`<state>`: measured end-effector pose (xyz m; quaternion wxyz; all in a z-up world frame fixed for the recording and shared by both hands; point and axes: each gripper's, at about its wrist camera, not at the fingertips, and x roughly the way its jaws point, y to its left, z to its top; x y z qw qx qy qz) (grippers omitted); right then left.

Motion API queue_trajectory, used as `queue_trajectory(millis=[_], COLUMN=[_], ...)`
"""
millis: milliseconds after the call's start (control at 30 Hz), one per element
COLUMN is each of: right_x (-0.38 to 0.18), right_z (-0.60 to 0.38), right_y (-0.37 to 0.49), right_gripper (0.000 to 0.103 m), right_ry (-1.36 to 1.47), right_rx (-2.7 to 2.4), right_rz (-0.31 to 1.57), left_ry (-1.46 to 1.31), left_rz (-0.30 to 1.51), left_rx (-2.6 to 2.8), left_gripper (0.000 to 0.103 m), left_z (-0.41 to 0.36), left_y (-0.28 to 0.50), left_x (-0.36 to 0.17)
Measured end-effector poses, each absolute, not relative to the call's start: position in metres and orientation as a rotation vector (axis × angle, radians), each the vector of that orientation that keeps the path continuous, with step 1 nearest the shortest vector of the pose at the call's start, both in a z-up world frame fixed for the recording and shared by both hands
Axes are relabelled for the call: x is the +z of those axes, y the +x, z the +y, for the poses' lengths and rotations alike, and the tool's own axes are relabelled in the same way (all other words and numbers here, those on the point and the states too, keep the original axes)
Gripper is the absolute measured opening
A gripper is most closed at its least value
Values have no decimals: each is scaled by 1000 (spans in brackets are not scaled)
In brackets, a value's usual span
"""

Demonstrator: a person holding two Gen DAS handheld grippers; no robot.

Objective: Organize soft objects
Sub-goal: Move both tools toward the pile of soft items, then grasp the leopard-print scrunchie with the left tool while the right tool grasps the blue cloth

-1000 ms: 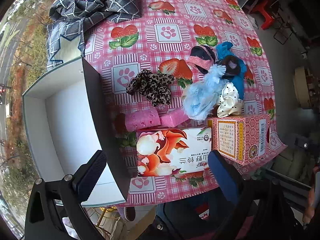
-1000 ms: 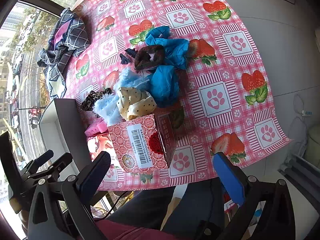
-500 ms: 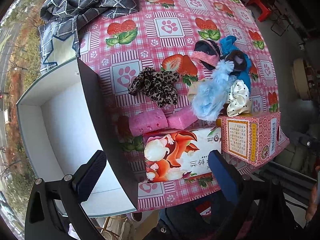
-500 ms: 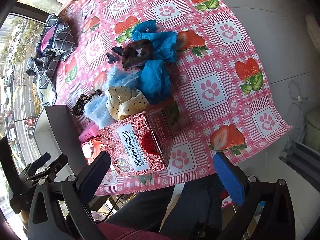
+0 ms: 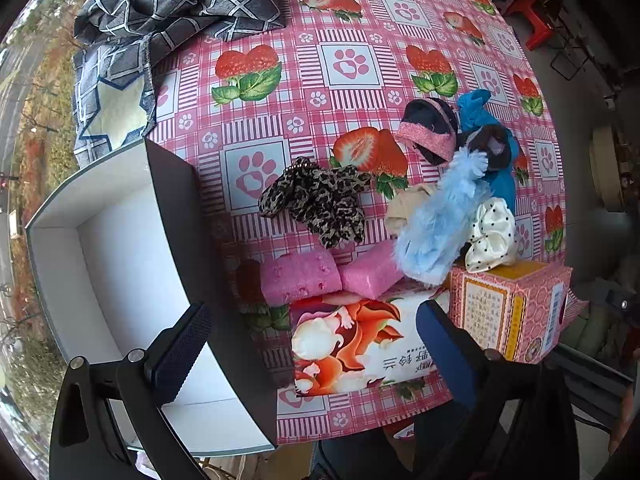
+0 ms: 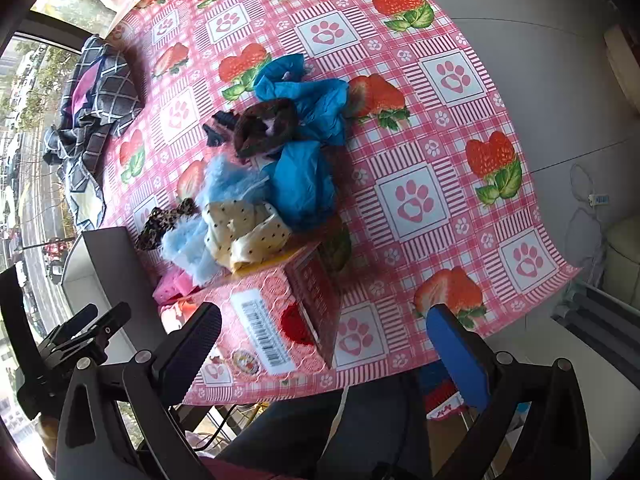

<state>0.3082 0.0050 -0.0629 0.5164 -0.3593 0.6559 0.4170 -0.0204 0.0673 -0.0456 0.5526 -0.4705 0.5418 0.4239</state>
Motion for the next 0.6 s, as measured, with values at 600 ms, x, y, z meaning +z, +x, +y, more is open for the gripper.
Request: queue_trajectory(millis=[600], right_x=[-141], right_z=[71], right_y=[338], right_gripper=[103], right_ry=[-955], right_rx=[997], right_rz=[1687], left_ry=[-1133], left_rz=[1378], left_rx=[1082], left_gripper=[102], left_z=[121], left_y=[6], left_x=[-111])
